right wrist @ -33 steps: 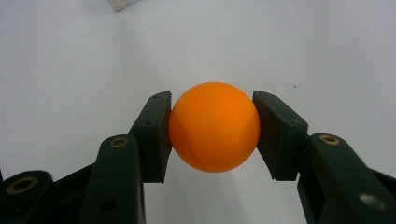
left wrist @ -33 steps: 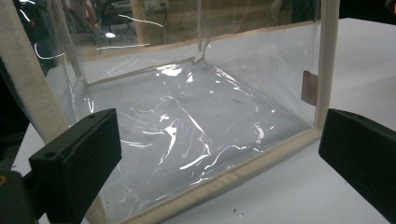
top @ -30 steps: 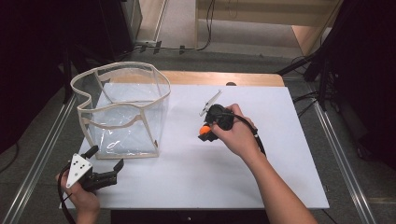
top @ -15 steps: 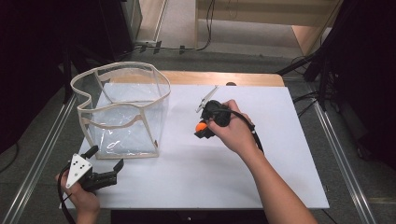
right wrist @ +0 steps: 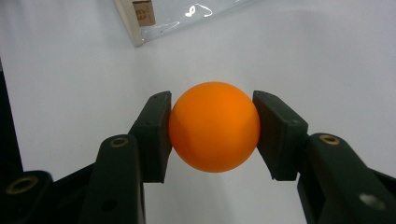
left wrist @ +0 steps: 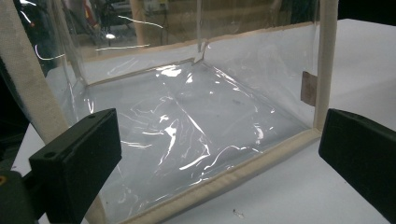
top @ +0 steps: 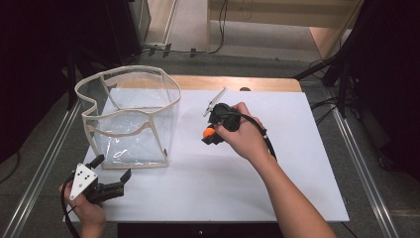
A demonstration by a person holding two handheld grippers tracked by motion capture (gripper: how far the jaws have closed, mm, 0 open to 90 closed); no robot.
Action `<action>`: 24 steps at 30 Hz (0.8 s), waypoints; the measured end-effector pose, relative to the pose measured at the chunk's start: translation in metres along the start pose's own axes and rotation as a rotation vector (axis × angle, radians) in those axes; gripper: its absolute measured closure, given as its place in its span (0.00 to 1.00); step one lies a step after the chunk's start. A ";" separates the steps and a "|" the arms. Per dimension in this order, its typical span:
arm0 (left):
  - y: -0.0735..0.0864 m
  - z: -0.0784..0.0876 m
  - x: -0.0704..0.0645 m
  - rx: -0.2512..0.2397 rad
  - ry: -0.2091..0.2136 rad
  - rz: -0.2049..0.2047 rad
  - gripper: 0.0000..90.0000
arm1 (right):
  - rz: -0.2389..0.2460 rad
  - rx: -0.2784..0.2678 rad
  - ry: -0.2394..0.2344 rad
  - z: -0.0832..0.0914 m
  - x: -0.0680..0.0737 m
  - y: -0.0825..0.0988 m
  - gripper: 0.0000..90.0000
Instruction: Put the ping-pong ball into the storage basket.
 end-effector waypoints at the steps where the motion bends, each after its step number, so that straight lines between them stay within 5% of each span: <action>1: 0.000 0.000 0.000 0.000 0.000 0.000 0.00 | 0.002 0.003 0.002 0.001 0.000 -0.001 0.53; 24: 0.000 0.000 0.000 0.001 0.002 0.000 0.00 | 0.023 0.002 -0.016 0.003 0.002 -0.024 0.53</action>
Point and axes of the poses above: each handheld gripper's, and its own axes: z roughly backward along the jaws, y roughly out of its underside, x roughly to its left, the point moved 6 cm from there along -z, roughly forward along the jaws, and after that the axes turned 12 degrees about -x, right-handed, at the moved point
